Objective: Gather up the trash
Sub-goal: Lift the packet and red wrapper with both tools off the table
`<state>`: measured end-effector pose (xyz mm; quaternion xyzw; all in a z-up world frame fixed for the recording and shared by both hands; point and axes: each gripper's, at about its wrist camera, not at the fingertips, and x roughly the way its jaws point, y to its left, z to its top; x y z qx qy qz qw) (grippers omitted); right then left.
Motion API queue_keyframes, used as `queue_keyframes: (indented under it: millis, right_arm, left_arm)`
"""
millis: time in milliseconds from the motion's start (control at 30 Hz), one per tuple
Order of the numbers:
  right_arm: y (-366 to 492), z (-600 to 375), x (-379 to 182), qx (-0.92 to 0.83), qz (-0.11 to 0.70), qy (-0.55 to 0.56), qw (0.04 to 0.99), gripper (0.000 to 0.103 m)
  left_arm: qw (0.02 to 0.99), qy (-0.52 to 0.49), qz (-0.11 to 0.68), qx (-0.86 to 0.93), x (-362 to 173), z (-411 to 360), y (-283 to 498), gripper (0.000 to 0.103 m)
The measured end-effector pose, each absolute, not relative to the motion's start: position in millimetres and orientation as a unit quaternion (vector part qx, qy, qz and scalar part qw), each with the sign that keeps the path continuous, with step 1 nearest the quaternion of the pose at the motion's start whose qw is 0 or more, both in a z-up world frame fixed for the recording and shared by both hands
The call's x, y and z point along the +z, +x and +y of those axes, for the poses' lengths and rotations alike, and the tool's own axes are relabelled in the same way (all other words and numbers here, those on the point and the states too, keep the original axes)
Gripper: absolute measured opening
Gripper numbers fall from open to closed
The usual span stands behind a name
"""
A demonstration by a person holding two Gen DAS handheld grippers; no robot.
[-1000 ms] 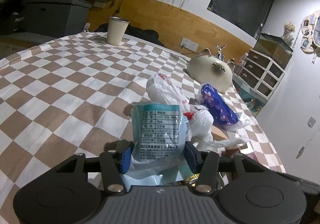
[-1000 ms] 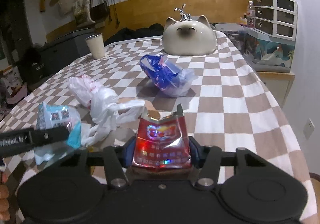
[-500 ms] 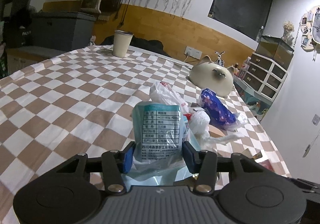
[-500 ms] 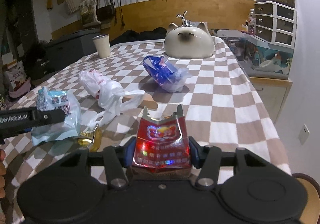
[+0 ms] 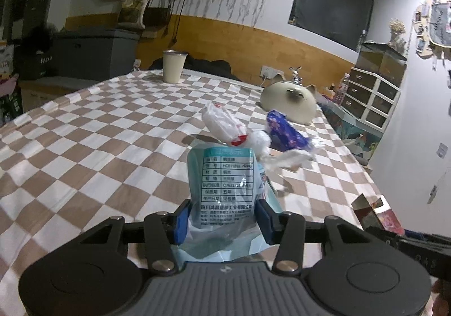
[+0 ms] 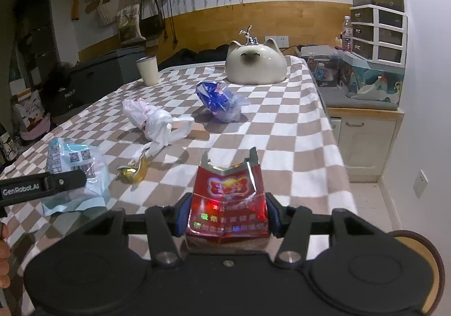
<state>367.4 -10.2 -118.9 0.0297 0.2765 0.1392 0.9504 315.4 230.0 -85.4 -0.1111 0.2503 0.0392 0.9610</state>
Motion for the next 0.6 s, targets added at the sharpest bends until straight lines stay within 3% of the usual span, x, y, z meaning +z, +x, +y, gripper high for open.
queue_keyframes:
  millis: [600]
  right_arm:
    - [299, -65, -94, 0.158, 0.234, 0.053, 0.958, 0.054]
  left_arm:
    - [0.974, -0.069, 0.214, 0.025, -58, 162, 235, 0.046]
